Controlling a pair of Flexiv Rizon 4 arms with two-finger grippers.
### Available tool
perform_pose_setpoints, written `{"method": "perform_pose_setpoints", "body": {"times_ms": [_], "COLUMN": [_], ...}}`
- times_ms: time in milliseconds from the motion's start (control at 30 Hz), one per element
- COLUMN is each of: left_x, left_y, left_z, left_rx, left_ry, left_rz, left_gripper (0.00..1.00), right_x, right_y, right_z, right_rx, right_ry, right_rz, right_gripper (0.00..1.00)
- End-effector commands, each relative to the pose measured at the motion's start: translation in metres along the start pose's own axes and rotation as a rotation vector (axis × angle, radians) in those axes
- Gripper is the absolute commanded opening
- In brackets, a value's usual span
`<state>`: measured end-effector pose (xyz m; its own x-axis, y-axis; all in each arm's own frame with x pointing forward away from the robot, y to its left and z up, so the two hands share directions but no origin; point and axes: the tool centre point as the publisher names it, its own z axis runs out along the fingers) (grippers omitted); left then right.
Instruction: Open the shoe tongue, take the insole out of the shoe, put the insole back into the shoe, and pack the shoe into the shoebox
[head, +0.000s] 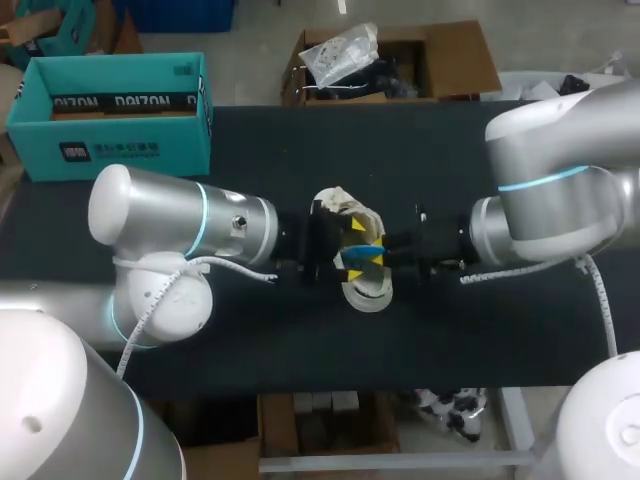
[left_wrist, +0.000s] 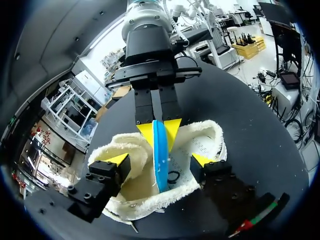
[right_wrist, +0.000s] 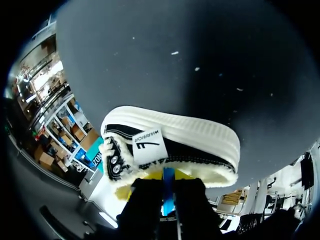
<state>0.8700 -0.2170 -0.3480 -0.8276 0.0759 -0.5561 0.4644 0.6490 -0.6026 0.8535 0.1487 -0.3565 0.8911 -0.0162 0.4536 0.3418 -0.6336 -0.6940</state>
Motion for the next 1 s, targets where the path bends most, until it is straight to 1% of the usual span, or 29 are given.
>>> {"method": "perform_pose_setpoints", "body": {"times_ms": [33, 100, 133, 167, 233, 300, 333, 367, 467, 533, 667, 767, 800, 833, 867, 900, 1000], "left_x": [0.006, 0.005, 0.005, 0.005, 0.005, 0.006, 0.006, 0.007, 0.007, 0.01, 0.01, 0.01, 0.01, 0.009, 0.009, 0.01, 0.009], "left_y": [0.001, 0.001, 0.001, 0.001, 0.001, 0.001, 0.001, 0.001, 0.0, -0.004, -0.009, -0.011, -0.011, -0.012, -0.012, -0.013, -0.012], "left_z": [-0.02, -0.023, -0.025, -0.025, -0.026, -0.026, -0.026, -0.026, -0.021, -0.017, -0.013, -0.011, -0.011, -0.011, -0.011, -0.011, -0.01], "left_rx": [0.024, 0.025, 0.026, 0.027, 0.03, 0.038, 0.04, 0.048, 0.052, 0.057, 0.066, 0.067, 0.067, 0.069, 0.071, 0.071, 0.068], "left_ry": [0.009, 0.01, 0.01, 0.01, 0.007, 0.004, 0.004, 0.008, 0.018, 0.027, 0.037, 0.043, 0.043, 0.043, 0.043, 0.042, 0.042], "left_rz": [0.006, 0.007, 0.007, 0.006, 0.0, -0.008, -0.01, -0.014, -0.013, -0.008, 0.001, 0.007, 0.008, 0.008, 0.008, 0.009, 0.013], "left_gripper": [0.91, 0.88, 0.82, 0.72, 0.48, 0.36, 0.28, 0.24, 0.21, 0.23, 0.21, 0.24, 0.23, 0.21, 0.14, 0.0, 0.0], "right_x": [0.002, 0.0, -0.001, -0.002, -0.004, -0.005, -0.006, -0.007, -0.007, -0.008, -0.008, -0.007, -0.007, -0.007, -0.007, -0.006, -0.007], "right_y": [0.005, 0.001, -0.001, -0.002, -0.005, -0.005, -0.005, -0.006, -0.006, -0.006, -0.005, -0.004, -0.004, -0.004, -0.004, -0.004, -0.007], "right_z": [0.004, 0.001, 0.0, -0.002, -0.005, -0.007, -0.008, -0.009, -0.009, -0.009, -0.009, -0.008, -0.008, -0.008, -0.008, -0.007, -0.009], "right_rx": [0.005, 0.0, -0.002, -0.006, -0.013, -0.014, -0.014, -0.013, -0.01, -0.008, -0.005, -0.002, -0.001, 0.0, 0.001, 0.002, 0.005], "right_ry": [-0.015, -0.016, -0.015, -0.015, -0.015, -0.014, -0.013, -0.012, -0.011, -0.012, -0.013, -0.016, -0.016, -0.017, -0.017, -0.018, -0.019], "right_rz": [0.005, 0.004, 0.003, 0.001, 0.001, 0.003, 0.003, 0.003, 0.005, 0.009, 0.012, 0.013, 0.014, 0.014, 0.014, 0.014, 0.013], "right_gripper": [0.0, 0.0, 0.0, 0.0, 0.0, 0.0, 0.0, 0.0, 0.0, 0.0, 0.0, 0.0, 0.0, 0.0, 0.0, 0.0, 0.0]}}
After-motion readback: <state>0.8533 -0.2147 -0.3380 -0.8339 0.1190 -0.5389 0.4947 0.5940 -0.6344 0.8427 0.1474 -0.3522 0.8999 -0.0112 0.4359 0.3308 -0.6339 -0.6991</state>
